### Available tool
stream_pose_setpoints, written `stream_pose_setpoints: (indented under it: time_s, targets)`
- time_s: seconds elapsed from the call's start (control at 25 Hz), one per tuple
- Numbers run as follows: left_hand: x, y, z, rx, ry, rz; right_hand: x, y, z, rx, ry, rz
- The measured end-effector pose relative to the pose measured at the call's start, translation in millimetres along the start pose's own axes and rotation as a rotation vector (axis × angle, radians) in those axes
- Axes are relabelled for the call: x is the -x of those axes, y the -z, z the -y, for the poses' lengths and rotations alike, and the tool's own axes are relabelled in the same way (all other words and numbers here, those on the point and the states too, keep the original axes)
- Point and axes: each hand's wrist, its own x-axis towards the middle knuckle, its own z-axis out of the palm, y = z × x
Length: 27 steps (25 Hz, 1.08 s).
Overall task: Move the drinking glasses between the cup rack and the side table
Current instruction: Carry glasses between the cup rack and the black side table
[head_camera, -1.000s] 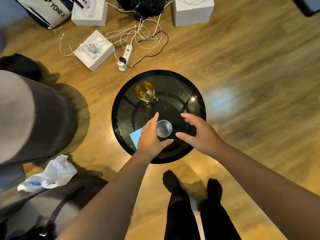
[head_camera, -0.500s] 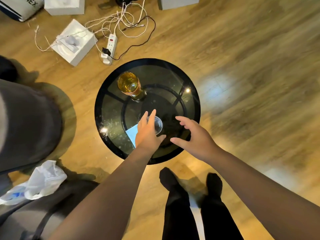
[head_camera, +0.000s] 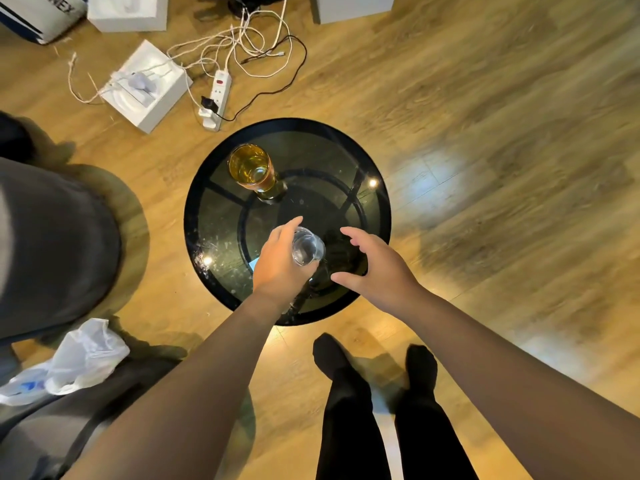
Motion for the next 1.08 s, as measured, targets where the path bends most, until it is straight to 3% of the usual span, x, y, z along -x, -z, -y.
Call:
stream_pose_setpoints:
  time_s: [0.4, 0.6, 1.08]
  targets:
    - [15, 136, -134, -0.102, -0.381, 0.079, 1, 56, 77, -0.089, 0.14, -0.128]
    - [35, 207, -221, -0.016, -0.528, 0.082, 32, 113, 130, -0.287, 0.255, -0.296]
    - [141, 302, -412, 0.369, -0.714, 0.049, 192, 308, 235, -0.346, 0.43, -0.571]
